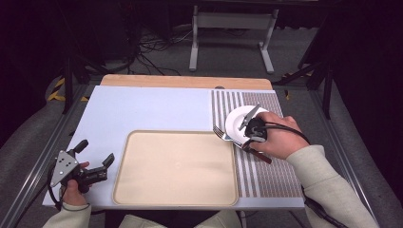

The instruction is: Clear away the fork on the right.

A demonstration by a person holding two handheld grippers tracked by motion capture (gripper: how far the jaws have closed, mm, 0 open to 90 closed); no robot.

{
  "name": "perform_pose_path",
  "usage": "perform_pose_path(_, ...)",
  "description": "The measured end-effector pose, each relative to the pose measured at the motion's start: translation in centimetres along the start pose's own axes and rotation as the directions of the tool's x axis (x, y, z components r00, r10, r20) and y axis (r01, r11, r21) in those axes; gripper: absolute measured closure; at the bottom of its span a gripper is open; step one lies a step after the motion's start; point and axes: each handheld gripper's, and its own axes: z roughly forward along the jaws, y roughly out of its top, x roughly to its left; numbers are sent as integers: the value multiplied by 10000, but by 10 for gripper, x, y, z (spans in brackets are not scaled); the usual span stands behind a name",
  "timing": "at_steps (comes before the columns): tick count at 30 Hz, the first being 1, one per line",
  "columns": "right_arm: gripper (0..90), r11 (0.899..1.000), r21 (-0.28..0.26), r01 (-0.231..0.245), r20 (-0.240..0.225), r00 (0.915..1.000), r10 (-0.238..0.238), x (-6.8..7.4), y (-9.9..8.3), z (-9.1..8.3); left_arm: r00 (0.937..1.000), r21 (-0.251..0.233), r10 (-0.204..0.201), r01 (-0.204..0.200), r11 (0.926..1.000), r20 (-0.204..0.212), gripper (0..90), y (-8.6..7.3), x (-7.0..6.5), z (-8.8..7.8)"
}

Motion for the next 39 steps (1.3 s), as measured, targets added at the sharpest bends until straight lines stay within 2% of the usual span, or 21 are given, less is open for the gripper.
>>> perform_pose_path(2,776,9983,-121,-577,-199,9982,574,2,3,1,10000,0,2,-2,10000,-3,0,0,0,0)
perform_pose_path(4,776,9958,-197,-900,-288,9956,894,3,6,2,10000,-11,-5,5,10000,6,0,0,0,0)
perform_pose_path(7,776,9927,-251,-1179,-443,9922,1167,4,8,3,10000,-25,-4,4,10000,-8,0,0,0,0)
perform_pose_path(8,776,9885,-272,-1491,-513,9877,1475,5,11,5,10000,-24,-2,2,10000,-11,0,0,0,0)
perform_pose_path(11,776,9845,-344,-1720,-541,9840,1700,7,14,6,10000,-22,-1,1,10000,-6,0,0,0,0)
perform_pose_path(12,776,9783,-305,-2050,-680,9769,2026,9,16,7,10000,-29,-11,11,10000,-8,0,0,0,0)
perform_pose_path(13,776,9783,-305,-2050,-680,9769,2026,9,16,7,10000,-28,-5,5,10000,-8,0,0,0,0)
perform_pose_path(15,776,9693,-342,-2435,-806,9674,2402,11,18,9,10000,-34,0,0,10000,-28,0,0,0,0)
perform_pose_path(16,776,9693,-342,-2435,-806,9674,2402,11,18,9,10000,-34,0,0,10000,-28,0,0,0,0)
perform_pose_path(18,776,9548,-213,-2964,-1025,9507,2928,12,22,11,10000,-32,-1,1,10000,-29,0,0,0,0)
perform_pose_path(21,776,9397,13,-3419,-1082,9342,3401,14,25,15,10000,-24,-2,2,10000,-27,0,0,0,0)
perform_pose_path(24,775,9297,27,-3684,-1267,9220,3658,15,28,18,10000,-26,1,-1,10000,-12,0,0,0,0)
perform_pose_path(29,776,9256,38,-3786,-1132,9195,3765,16,30,20,10000,-31,-10,10,10000,-23,0,0,0,0)
perform_pose_path(35,775,9131,-23,-4077,-1164,9070,4047,20,34,24,10000,-28,-22,22,10000,0,0,0,0,0)
perform_pose_path(39,775,9050,59,-4254,-1172,8985,4231,21,37,34,10000,-29,-24,24,10000,-27,0,0,0,0)
